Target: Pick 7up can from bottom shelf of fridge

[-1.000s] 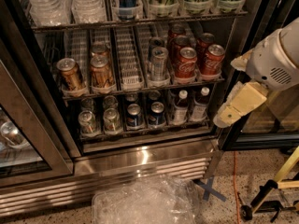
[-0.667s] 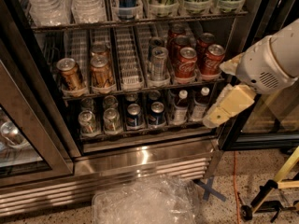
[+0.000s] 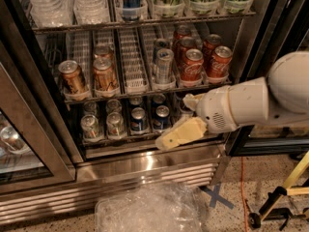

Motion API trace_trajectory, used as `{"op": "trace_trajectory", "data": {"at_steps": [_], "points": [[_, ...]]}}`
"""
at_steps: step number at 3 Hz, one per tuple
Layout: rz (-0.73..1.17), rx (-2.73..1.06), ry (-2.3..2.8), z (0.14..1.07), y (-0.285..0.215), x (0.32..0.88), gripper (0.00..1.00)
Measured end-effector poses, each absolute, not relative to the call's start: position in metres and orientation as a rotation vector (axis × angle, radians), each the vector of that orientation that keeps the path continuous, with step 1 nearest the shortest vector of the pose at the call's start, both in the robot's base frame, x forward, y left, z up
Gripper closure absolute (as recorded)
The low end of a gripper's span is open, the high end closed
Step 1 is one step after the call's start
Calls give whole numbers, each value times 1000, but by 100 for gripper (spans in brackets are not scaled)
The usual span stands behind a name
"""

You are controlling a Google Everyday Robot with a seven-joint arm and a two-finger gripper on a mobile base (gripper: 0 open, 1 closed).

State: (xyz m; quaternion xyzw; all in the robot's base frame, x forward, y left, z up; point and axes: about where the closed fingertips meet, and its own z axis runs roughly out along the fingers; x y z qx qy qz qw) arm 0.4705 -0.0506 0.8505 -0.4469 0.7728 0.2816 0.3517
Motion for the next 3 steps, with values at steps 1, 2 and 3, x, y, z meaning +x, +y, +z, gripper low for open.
{"op": "trace_trajectory", "data": {"at_steps": [1, 2, 3], "points": [[830, -938, 1998, 839, -17, 459, 0], [818, -854, 1983, 845, -10, 470, 0], [814, -856, 1984, 845, -11, 471, 0]]}}
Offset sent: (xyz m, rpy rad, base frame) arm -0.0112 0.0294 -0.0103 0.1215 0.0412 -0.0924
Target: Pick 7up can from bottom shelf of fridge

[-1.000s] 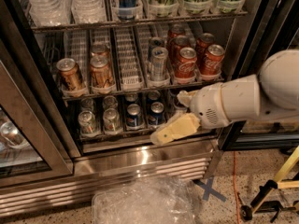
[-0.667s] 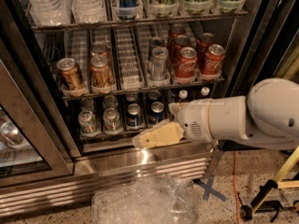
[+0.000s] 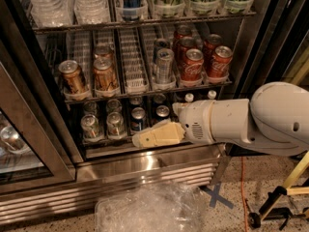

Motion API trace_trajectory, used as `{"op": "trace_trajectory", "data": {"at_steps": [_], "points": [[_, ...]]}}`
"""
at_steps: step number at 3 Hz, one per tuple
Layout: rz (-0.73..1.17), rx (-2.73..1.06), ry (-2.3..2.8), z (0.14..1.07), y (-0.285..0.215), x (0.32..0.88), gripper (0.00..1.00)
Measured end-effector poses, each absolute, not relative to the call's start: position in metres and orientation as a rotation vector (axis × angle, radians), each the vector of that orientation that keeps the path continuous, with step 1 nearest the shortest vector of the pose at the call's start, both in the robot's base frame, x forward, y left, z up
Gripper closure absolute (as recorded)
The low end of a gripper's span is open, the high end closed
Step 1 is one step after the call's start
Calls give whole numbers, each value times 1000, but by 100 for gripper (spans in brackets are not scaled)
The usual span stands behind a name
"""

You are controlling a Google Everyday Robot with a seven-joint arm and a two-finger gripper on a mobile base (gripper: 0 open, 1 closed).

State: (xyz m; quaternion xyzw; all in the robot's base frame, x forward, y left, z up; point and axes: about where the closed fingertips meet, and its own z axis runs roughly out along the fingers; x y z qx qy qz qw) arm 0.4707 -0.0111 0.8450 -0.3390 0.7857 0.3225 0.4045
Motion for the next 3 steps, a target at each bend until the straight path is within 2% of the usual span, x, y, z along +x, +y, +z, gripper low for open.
{"op": "trace_trajectory", "data": {"at_steps": [2, 3], "points": [[940, -704, 1929, 789, 47, 455, 0], [961, -505, 1954, 738, 38, 438, 0]]}}
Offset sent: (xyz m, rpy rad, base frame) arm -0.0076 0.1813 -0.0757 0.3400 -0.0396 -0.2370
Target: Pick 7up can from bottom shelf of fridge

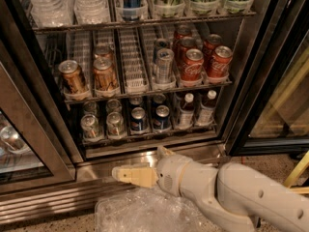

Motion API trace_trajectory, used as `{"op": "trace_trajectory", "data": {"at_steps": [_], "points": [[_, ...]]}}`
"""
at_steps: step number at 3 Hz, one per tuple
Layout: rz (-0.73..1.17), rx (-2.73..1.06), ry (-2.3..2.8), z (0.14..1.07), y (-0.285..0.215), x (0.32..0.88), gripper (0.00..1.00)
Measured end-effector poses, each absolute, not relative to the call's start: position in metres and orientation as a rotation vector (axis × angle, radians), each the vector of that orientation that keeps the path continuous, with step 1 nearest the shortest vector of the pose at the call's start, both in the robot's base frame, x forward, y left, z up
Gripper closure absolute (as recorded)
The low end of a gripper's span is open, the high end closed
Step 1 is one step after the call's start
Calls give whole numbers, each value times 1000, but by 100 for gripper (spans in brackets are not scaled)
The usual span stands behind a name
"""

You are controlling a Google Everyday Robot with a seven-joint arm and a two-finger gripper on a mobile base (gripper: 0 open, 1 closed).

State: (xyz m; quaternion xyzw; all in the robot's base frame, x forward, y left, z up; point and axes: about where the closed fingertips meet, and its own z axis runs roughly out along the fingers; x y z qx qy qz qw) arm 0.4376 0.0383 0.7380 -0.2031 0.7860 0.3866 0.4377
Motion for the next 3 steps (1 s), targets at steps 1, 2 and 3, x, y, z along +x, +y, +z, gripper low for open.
{"op": "trace_trajectory", "data": {"at_steps": [1, 2, 3], "points": [[935, -385, 1954, 700, 30, 416, 0], [950, -332, 1929, 704, 38, 419, 0], [951, -334, 1929, 704, 38, 419, 0]]}}
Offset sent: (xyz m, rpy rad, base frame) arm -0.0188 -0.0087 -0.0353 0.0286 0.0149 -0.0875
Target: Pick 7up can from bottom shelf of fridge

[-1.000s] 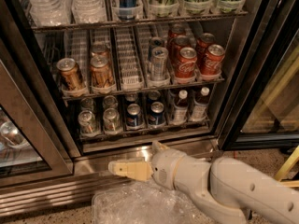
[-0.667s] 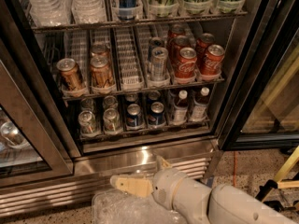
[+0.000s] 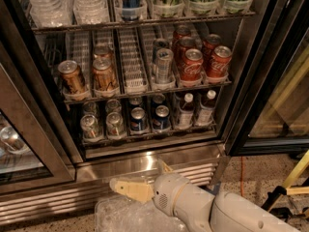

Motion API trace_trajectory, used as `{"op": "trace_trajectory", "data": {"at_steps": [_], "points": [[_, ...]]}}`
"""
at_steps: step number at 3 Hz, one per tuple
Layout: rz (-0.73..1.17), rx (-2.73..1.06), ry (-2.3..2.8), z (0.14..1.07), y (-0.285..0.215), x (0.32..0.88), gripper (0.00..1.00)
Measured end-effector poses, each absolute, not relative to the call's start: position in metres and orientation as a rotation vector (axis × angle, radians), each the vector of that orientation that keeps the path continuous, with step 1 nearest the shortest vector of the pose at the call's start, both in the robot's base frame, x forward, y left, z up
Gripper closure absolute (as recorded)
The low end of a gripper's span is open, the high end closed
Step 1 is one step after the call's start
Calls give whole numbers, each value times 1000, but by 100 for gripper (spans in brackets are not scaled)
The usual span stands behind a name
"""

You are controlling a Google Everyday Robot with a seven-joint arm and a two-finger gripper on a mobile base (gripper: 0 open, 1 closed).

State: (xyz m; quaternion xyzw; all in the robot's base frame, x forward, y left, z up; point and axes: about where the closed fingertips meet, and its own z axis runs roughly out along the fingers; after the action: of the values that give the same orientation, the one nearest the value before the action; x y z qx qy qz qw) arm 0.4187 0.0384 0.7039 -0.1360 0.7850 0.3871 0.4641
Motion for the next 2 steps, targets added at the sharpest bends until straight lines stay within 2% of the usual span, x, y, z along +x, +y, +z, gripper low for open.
{"op": "trace_trajectory", "data": {"at_steps": [1, 2], "points": [[984, -332, 1887, 708, 55, 424, 0], [991, -397, 1745, 743, 102, 433, 0]]}}
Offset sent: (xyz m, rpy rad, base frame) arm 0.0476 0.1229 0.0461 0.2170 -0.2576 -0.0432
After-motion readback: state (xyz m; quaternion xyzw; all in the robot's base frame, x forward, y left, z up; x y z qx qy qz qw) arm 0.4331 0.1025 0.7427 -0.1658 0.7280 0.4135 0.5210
